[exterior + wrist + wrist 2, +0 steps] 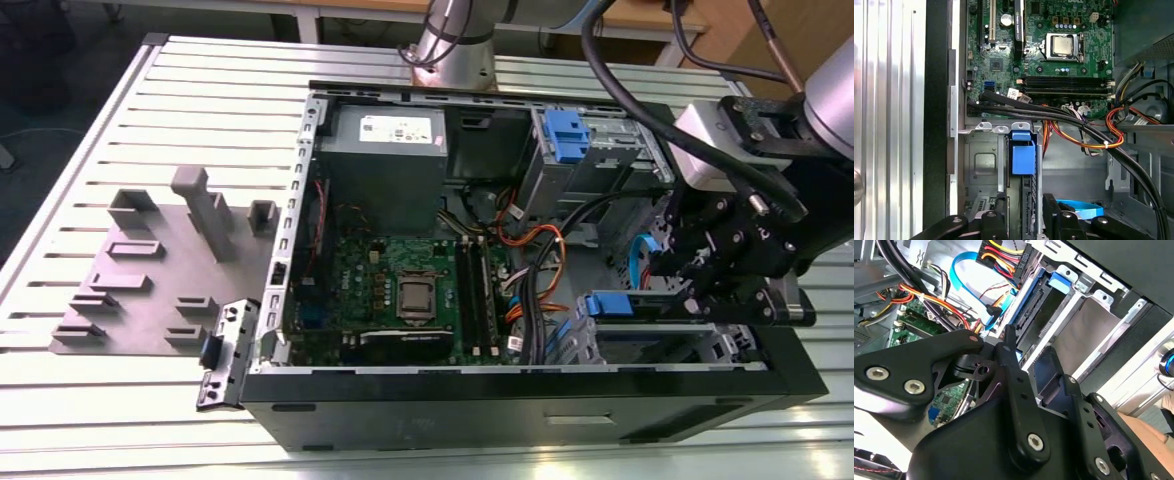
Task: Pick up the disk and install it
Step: 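Insert the first disk wire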
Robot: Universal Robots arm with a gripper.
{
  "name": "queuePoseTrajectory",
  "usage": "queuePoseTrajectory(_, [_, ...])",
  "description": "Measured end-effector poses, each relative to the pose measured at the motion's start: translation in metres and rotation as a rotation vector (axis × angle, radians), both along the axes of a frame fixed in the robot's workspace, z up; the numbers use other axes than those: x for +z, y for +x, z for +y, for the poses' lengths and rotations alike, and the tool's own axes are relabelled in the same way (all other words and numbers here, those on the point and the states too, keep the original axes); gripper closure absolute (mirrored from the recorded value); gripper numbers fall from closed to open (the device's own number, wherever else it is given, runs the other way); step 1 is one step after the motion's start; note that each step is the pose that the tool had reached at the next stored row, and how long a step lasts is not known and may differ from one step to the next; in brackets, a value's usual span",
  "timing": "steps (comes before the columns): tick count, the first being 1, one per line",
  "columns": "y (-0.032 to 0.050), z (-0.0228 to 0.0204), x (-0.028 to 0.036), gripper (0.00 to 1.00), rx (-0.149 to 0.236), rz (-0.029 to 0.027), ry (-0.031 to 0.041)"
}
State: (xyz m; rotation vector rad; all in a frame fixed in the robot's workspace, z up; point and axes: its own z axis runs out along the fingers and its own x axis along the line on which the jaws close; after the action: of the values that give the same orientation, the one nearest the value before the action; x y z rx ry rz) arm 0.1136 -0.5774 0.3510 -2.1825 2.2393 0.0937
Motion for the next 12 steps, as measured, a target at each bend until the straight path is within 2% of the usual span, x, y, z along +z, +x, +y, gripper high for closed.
queuePoseTrajectory(12, [0.0,0.0,-0.0002,0.58,0.0,0.0,0.0])
